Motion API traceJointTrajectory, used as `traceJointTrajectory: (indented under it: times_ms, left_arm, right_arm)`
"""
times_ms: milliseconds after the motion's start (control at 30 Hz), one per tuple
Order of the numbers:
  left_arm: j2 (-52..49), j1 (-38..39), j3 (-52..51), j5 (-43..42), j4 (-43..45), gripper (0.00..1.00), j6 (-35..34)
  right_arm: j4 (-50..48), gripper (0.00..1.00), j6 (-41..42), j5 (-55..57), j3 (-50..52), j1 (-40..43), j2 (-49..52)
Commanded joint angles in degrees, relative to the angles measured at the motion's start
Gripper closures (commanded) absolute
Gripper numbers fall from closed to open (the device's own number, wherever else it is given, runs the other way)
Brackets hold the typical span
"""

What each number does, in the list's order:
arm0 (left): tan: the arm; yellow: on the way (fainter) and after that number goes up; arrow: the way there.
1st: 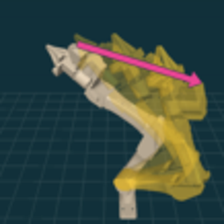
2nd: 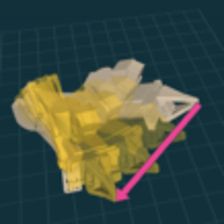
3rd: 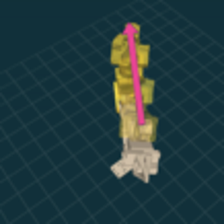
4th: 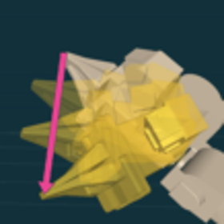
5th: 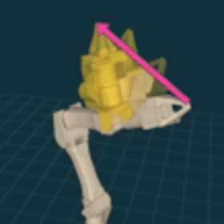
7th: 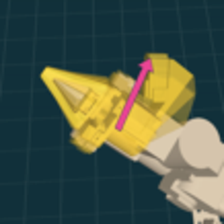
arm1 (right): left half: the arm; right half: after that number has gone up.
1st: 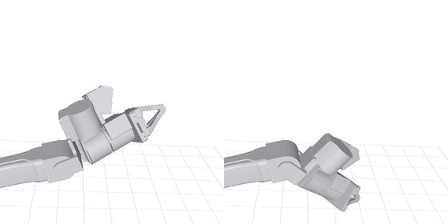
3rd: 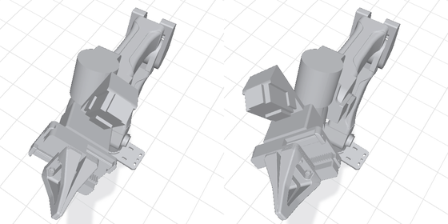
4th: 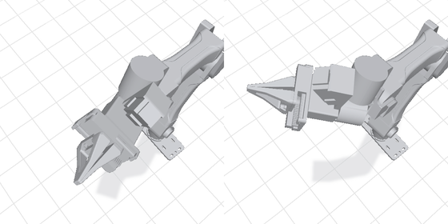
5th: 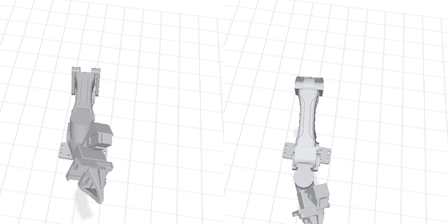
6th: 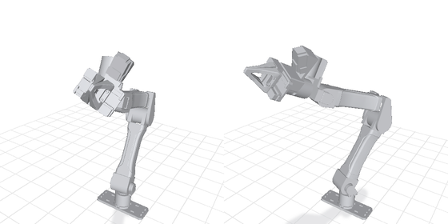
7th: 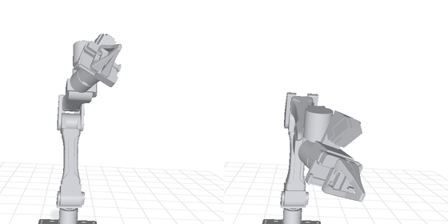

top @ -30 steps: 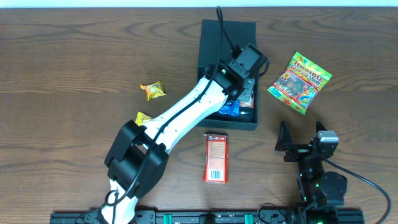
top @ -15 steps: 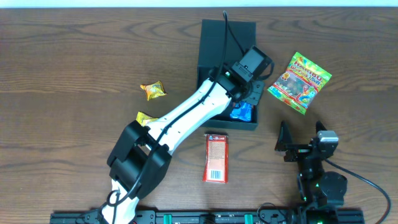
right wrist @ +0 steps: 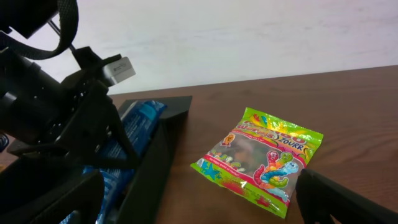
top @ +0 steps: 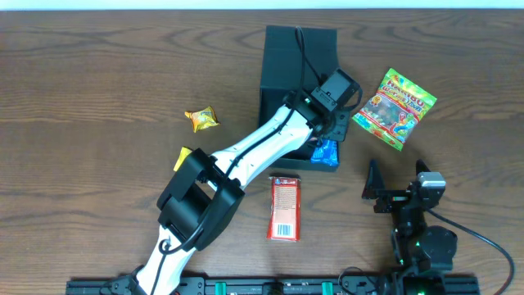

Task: Pack container
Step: 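Lower the blue snack bar into the black box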

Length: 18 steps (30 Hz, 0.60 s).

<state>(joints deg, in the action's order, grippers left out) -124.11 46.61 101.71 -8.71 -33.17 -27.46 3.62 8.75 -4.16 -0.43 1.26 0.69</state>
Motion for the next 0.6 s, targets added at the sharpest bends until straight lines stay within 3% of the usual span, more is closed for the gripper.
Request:
traceJointTrajectory:
  times_ms: [0,333,567]
  left_arm:
    - [-1.57,-0.11,1.46,0.09,0.74,0.87,-1.62]
    - [-2.19,-0.28,1.42,9.66,0.92,0.85,-1.66]
    - [-2.21,-0.50,1.18,11.06,0.11,0.84,-1.33]
  right_arm:
    - [0.22,0.01,0.63,-0.37,0.11,0.17,-0.35]
    - [0.22,0.01,0.63,-0.37,0.11,0.17,-0.35]
    - [0.22,0.01,0.63,-0.37,0.11,0.17,-0.35]
